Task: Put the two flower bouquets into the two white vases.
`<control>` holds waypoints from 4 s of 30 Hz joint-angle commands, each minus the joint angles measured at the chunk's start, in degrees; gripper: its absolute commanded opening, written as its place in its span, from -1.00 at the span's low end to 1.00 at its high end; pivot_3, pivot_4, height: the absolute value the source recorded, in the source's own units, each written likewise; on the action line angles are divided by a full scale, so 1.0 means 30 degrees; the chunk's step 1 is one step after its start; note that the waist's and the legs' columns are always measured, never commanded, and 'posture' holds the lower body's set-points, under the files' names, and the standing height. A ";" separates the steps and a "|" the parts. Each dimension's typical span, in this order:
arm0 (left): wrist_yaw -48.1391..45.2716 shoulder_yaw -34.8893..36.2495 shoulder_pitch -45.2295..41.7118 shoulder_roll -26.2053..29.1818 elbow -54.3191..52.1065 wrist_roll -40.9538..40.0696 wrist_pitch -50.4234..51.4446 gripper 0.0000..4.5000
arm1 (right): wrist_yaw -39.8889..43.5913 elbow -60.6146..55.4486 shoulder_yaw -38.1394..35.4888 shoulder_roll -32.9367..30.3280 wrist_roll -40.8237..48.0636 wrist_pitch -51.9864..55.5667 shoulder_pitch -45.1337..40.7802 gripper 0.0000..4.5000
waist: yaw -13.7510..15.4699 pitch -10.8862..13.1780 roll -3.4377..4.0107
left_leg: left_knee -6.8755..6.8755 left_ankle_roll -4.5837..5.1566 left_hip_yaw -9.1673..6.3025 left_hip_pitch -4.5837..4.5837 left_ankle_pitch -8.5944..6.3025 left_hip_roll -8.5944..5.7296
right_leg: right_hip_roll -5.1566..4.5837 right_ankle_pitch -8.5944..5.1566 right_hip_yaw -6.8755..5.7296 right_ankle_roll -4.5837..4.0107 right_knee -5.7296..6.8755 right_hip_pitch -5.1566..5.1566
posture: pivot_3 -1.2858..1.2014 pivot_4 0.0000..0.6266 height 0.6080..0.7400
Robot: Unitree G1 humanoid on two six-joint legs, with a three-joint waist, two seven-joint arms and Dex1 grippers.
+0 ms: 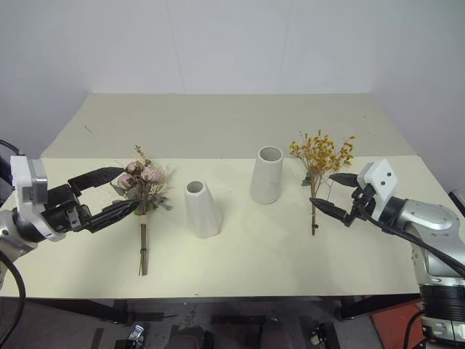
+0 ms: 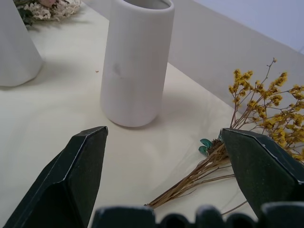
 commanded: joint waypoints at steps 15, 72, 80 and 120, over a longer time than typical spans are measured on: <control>-0.0346 -0.0099 -0.0555 0.0245 0.0026 0.0264 -0.0441 1.00 | -0.0421 -0.0588 -0.0198 -0.0238 -0.0038 0.0044 -0.0301 0.99 | 0.0008 0.0000 0.0000 | 0.0000 0.0000 0.0002 0.0000 0.0000 0.0000 | 0.0000 0.0000 0.0001 0.0000 0.0001 0.0000 | 0.03 -0.52 1.00; -0.2805 -0.4668 -0.7372 0.0240 0.3957 0.2024 -0.0496 1.00 | -1.2223 0.2844 -0.2890 0.6707 -0.1147 0.7765 -0.9270 -0.99 | -0.0278 0.0001 -0.0001 | -0.0002 0.0008 0.0016 -0.0038 -0.0004 -0.0001 | 0.0011 0.0005 0.0010 -0.0002 0.0019 -0.0045 | 0.03 -0.52 1.00; -0.2746 -0.4458 -0.7252 0.0244 0.3813 0.2050 -0.0448 1.00 | -1.0947 0.3000 -0.3518 0.8507 0.1280 0.3140 -1.1728 -0.99 | -0.0601 0.0002 0.0003 | -0.0010 0.0006 0.0005 -0.0031 -0.0003 0.0012 | 0.0024 0.0006 0.0018 -0.0002 0.0067 -0.0058 | 0.03 -0.52 1.00; -0.2281 -0.3929 -0.6741 0.0471 0.3288 0.1862 -0.0180 1.00 | -0.8828 0.2334 0.1455 1.1957 -0.0072 -0.3174 -0.8320 -0.99 | -0.0564 0.0013 0.0021 | -0.0024 -0.0002 -0.0156 -0.0027 0.0001 0.0009 | 0.0030 0.0006 0.0030 -0.0002 0.0080 -0.0081 | 0.03 -0.52 1.00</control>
